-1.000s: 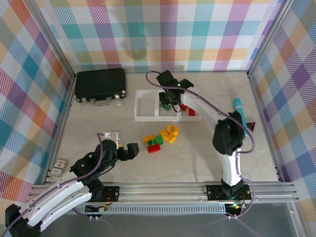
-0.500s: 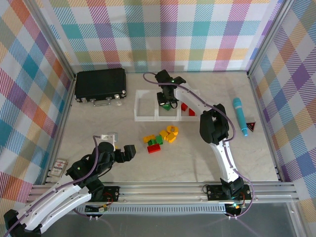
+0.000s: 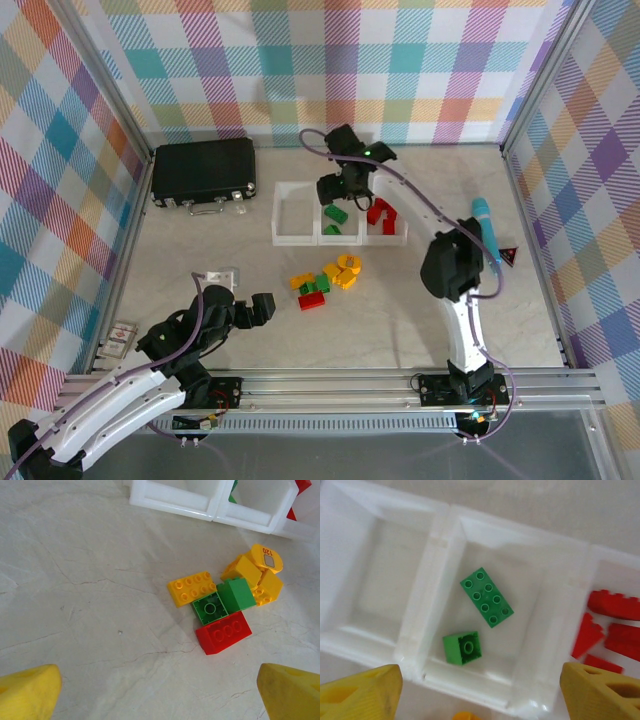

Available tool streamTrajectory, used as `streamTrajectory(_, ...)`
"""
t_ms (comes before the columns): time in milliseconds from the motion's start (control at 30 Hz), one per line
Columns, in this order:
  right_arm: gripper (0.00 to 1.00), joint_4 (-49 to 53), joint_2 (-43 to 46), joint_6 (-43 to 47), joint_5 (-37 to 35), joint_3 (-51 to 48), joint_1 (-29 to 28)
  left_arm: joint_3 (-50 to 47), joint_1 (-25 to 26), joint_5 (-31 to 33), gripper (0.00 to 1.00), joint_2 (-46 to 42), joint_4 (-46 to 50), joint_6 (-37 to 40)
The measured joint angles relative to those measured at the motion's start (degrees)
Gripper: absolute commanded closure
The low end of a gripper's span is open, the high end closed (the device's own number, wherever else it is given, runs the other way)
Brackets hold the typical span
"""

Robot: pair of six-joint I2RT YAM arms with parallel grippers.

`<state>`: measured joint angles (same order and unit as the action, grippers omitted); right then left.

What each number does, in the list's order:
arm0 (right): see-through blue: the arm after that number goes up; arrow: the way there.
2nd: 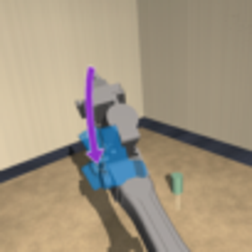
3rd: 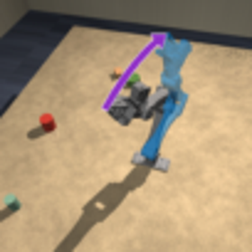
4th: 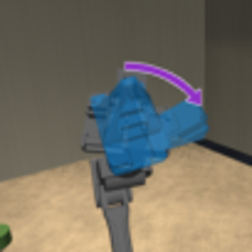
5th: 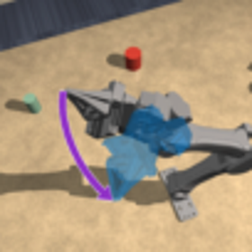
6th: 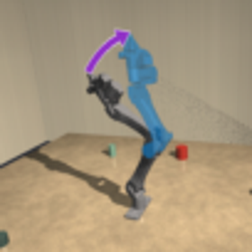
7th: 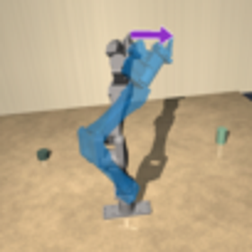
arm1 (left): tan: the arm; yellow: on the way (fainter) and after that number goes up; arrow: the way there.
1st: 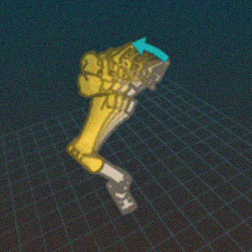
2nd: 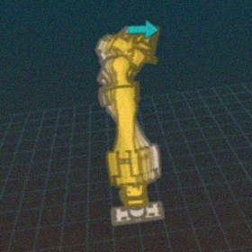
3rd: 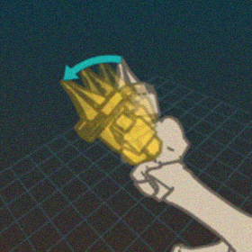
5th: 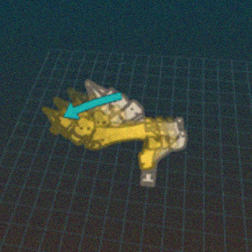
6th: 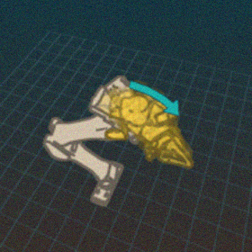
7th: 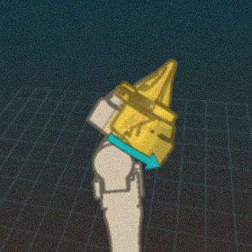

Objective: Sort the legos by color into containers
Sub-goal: Place the lego in the container, then pick up the lego from the middle-left of the table.

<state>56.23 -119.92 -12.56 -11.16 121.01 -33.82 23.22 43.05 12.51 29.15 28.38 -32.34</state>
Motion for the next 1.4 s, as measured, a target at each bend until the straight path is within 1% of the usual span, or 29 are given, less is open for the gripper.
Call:
streamTrajectory(67,0.16,-0.85,6.01,-0.04,0.37,-3.43,0.0,0.48,0.0,-0.02,0.0,0.5,0.0,0.02)
streamTrajectory(167,0.16,-3.15,16.61,-0.44,0.81,-11.58,0.0,1.68,0.0,-0.44,0.0,1.68,0.04,0.24)
streamTrajectory(300,0.16,-7.37,29.42,-1.62,1.64,-26.62,0.0,3.63,0.0,-1.68,0.0,3.76,0.02,0.92)
streamTrajectory(367,0.16,-9.6,34.14,-2.21,2.03,-34.82,0.0,4.39,0.0,-2.78,0.0,5.16,-0.02,1.88)
streamTrajectory(433,0.16,-11.43,38.01,-3.13,1.99,-42.71,0.0,5.01,0.0,-5.49,0.0,7.39,-0.79,3.08)
streamTrajectory(500,0.15,-12.98,42.07,-4.15,1.49,-50.9,0.0,5.38,0.28,-9.68,0.0,11.93,-3.87,3.69)
streamTrajectory(567,0.15,-13.77,46.03,-5.14,0.83,-57.02,0.0,6.84,2.4,-11.15,0.0,17.84,-5.42,4.31)
streamTrajectory(633,0.14,-14.08,50.71,-6.21,-0.24,-61.83,0.02,10.67,7.87,-9.86,0.0,25.83,-5.57,6.93)
streamTrajectory(733,0.12,-14.69,57.37,-7.34,-2.12,-65.96,0.02,18.1,16.13,-8.48,0.0,35.08,-5.44,13.11)
streamTrajectory(800,0.12,-14.8,61.0,-7.8,-3.32,-67.52,0.09,23.26,18.95,-8.98,0.0,39.34,-5.38,17.55)
streamTrajectory(833,0.12,-14.82,62.73,-7.85,-3.89,-68.22,0.11,25.7,19.56,-9.64,0.0,41.05,-5.11,19.93)
streamTrajectory(967,0.11,-14.69,67.89,-8.04,-5.79,-70.29,0.13,33.53,19.54,-13.66,0.0,45.99,-0.17,30.4)
streamTrajectory(1067,0.1,-14.69,72.37,-8.37,-6.58,-72.48,0.13,39.36,19.54,-17.57,0.0,50.29,8.28,40.68)
streamTrajectory(1200,0.09,-14.64,78.05,-9.29,-7.37,-75.73,0.17,43.74,19.15,-17.51,0.0,56.02,18.75,52.5)
streamTrajectory(1300,0.08,-14.58,81.09,-9.86,-7.76,-77.64,0.17,43.85,18.29,-16.79,0.02,58.58,23.21,57.18)
streamTrajectory(1333,0.08,-14.58,81.99,-10.1,-7.78,-78.23,0.17,43.85,17.88,-16.55,0.04,59.17,24.04,57.99)
streamTrajectory(1367,0.08,-14.47,82.55,-10.29,-7.78,-78.6,0.17,43.85,17.42,-16.35,0.08,59.49,24.3,58.58)
streamTrajectory(1400,0.08,-14.34,83.27,-10.56,-7.8,-79.01,0.17,43.85,16.81,-16.13,0.2,59.82,24.35,58.69)
